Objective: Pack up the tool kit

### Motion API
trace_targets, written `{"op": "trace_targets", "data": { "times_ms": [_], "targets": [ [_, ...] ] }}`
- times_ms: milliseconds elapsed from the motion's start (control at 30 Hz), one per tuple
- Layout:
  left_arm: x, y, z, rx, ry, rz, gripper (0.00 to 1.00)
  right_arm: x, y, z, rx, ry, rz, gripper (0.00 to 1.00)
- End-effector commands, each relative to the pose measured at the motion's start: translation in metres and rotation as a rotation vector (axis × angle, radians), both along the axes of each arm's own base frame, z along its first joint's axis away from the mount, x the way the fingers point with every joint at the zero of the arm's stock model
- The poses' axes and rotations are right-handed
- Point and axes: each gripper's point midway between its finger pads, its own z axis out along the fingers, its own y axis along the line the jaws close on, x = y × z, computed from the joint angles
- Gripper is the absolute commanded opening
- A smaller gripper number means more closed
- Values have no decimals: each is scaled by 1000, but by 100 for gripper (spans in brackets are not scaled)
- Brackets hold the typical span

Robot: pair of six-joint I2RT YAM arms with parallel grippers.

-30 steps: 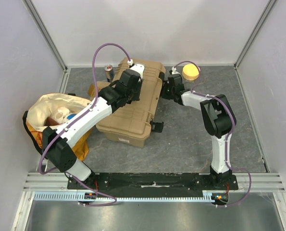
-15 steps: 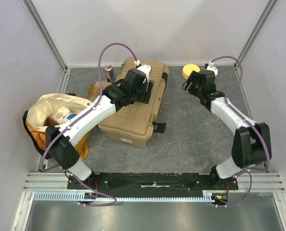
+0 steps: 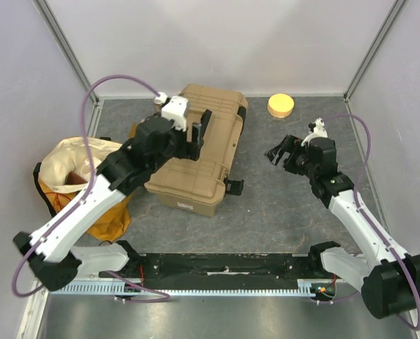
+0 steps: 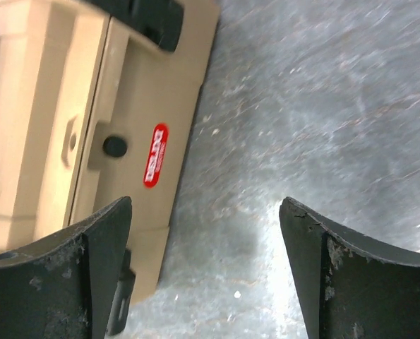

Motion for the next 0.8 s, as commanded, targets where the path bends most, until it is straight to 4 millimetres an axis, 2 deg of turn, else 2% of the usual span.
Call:
{"op": "trace_targets", "data": {
  "times_ms": [0, 133, 267, 433, 600, 667, 767],
  "targets": [
    [-12, 34, -12, -22, -1, 124, 84, -30, 33, -1, 160, 13, 158, 92],
    [-31, 60, -53, -2, 91, 199, 85, -44, 51, -2, 263, 13, 243, 91],
    [-43, 69, -89, -30, 176, 226, 86, -48, 59, -11, 344, 35, 240, 88],
    [-54, 70, -129, -16, 276, 225, 86, -42, 46, -53, 342, 138, 99, 74],
    [-79, 38, -169, 13, 430, -10, 79, -48, 57, -78, 434, 177, 120, 69],
    [-91, 25, -181, 3, 495, -96, 74, -51, 68, -76, 474, 170, 164, 69],
    [-98, 13, -192, -23, 550, -142, 70, -55, 86, -72, 494, 166, 238, 70]
  ]
}}
